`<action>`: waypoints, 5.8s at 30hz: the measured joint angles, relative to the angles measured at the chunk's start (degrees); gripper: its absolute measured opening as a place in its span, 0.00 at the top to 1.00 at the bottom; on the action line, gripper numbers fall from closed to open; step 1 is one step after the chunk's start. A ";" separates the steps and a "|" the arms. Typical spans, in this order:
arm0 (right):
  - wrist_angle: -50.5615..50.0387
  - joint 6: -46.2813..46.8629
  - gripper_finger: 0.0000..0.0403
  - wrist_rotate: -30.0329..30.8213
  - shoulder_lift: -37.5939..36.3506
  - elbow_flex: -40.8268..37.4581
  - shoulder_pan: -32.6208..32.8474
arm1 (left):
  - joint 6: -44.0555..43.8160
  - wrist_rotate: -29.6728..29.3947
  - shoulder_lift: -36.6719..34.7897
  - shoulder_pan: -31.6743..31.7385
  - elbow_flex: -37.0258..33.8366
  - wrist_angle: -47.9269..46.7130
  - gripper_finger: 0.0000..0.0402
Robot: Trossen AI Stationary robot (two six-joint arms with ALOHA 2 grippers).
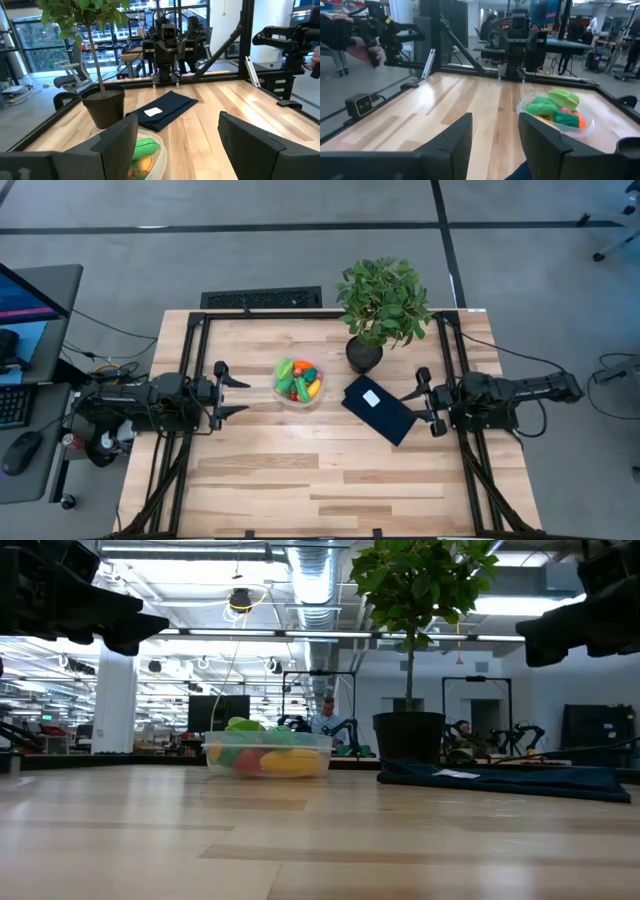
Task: Pick and placing Produce into tupperware
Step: Return to Home Position
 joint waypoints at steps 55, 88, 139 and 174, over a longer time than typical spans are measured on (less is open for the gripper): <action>-3.02 -2.93 0.73 0.11 -4.67 1.16 0.06 | 3.53 0.49 -0.09 0.00 0.00 -0.12 0.34; -2.97 2.98 0.72 0.07 -4.66 1.18 0.06 | 3.16 0.50 -0.09 0.00 0.00 -0.15 0.34; -2.97 2.96 0.72 0.04 -4.65 1.18 0.06 | 3.18 0.50 -0.09 0.01 0.00 -0.18 0.34; -2.96 2.97 0.72 0.04 -4.65 1.19 0.06 | 3.21 0.50 -0.09 0.02 0.00 -0.19 0.34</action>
